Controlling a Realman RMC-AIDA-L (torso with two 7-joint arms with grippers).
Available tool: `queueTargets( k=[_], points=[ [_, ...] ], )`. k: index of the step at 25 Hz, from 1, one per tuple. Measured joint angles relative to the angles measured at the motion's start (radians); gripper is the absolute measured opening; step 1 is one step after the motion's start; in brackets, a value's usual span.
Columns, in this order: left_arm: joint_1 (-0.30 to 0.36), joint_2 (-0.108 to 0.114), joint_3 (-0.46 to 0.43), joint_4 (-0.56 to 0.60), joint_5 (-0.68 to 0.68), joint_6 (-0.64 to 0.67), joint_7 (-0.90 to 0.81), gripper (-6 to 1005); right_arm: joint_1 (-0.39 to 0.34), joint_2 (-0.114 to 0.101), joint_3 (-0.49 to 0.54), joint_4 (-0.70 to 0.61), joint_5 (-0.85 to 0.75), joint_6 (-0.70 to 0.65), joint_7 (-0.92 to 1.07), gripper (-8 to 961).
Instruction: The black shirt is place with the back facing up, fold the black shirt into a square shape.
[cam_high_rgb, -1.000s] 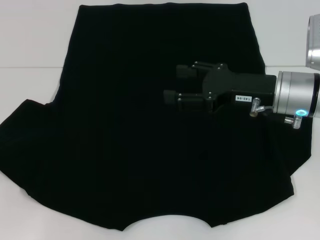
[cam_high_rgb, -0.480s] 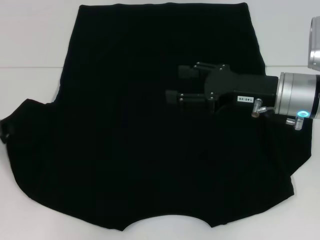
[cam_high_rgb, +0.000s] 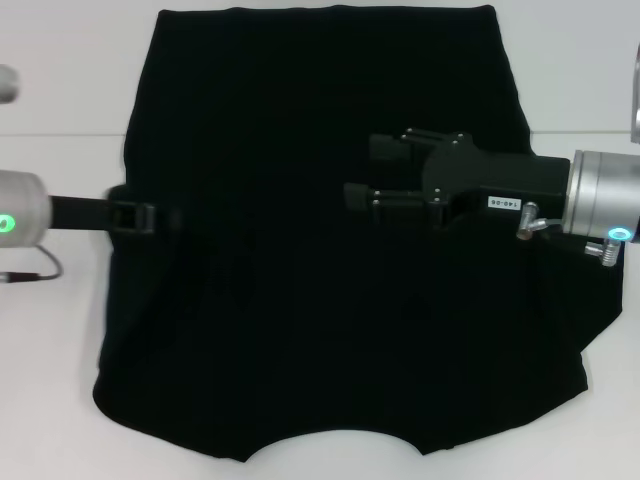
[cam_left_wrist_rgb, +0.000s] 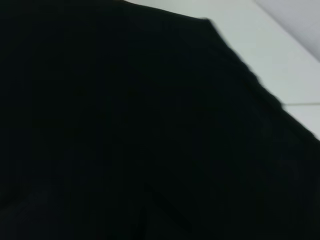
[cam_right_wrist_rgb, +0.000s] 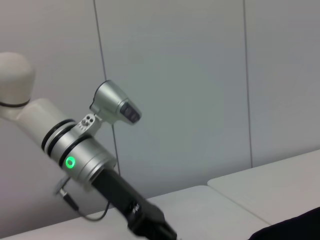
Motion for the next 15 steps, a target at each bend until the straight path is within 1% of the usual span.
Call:
queueTargets(
  k=[3,6,10,15],
  points=[
    [0.001,-0.021,0.031,-0.01,-0.017,-0.004,0.022,48,-0.008,-0.004,0.001,-0.001,0.009,0.0,0.002,850],
    [0.003,-0.031,0.035,-0.042,-0.045,-0.007,0.055,58,-0.013,-0.007,0.001,-0.002,0.011,-0.001,0.004,850],
    [0.008,-0.031,0.034,-0.098,-0.106,-0.007,0.094,72,-0.016,-0.01,0.003,-0.002,0.012,0.0,0.007,850],
    [-0.007,-0.017,0.034,-0.171,-0.126,-0.016,0.103,89,-0.017,-0.012,0.013,-0.003,0.012,-0.001,0.013,851]
  ],
)
